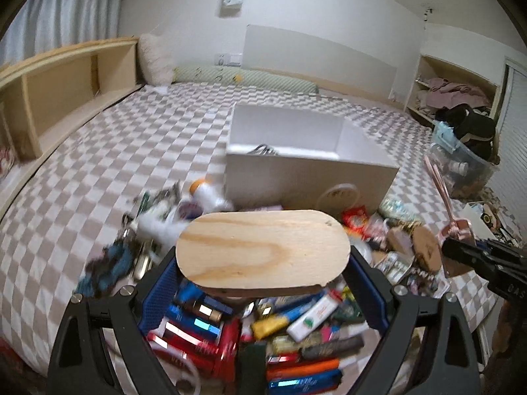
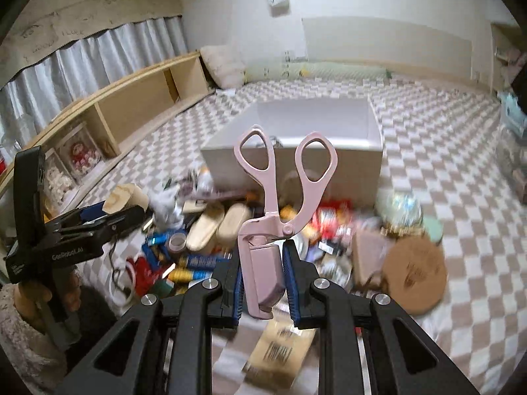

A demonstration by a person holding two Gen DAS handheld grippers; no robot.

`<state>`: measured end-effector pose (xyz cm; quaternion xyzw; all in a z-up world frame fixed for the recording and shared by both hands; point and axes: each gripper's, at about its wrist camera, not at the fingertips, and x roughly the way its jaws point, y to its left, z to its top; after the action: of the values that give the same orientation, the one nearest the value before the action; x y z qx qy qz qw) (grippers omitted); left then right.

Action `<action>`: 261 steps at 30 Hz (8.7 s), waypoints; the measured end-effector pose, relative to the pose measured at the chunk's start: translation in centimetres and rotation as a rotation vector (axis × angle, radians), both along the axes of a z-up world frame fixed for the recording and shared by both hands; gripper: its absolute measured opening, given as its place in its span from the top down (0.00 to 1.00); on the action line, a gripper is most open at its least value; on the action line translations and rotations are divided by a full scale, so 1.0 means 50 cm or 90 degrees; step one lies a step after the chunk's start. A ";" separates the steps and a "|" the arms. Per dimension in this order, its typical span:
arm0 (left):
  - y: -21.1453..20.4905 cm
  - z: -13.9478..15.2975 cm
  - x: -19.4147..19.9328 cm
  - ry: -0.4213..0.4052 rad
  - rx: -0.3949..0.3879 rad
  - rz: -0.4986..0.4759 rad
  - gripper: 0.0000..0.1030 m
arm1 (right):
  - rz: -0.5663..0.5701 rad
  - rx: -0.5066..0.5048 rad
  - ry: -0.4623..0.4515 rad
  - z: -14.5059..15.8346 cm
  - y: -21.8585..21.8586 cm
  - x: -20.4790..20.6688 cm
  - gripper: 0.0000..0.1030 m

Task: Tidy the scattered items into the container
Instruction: 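Lift the pink scissors and wooden lid and carry both toward the white box, then open the right gripper to drop the scissors while the left gripper drops the wooden lid, then withdraw both grippers from the box back toward the item pile, then move the right gripper to the tan tissue pack while the left gripper approaches the white ring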

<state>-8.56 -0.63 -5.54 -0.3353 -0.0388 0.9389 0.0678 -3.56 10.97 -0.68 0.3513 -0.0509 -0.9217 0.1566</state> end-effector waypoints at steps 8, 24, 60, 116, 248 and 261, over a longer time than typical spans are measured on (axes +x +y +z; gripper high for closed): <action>0.035 0.071 -0.069 0.055 -0.006 -0.030 0.09 | -0.004 0.012 0.047 0.054 0.013 -0.065 0.79; 0.071 0.102 -0.231 0.045 0.015 -0.049 0.09 | -0.016 0.012 0.078 0.103 0.030 -0.227 0.79; 0.105 -0.036 -0.503 -0.075 -0.023 -0.019 0.09 | -0.013 0.012 -0.143 -0.043 0.022 -0.556 0.79; 0.200 -0.062 -0.497 -0.163 -0.042 -0.049 0.00 | -0.030 -0.037 -0.200 -0.034 0.026 -0.545 0.79; -0.183 -0.224 0.109 -0.272 -0.009 0.112 0.03 | -0.076 0.039 -0.089 -0.154 0.040 0.065 0.00; -0.157 -0.247 0.104 -0.288 -0.076 0.105 0.04 | -0.001 0.036 -0.183 -0.204 -0.010 0.104 0.00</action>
<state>-3.38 -8.49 -17.87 -0.5363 -0.0244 0.8428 -0.0392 1.66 10.46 -10.90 0.4838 -0.0468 -0.8631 0.1370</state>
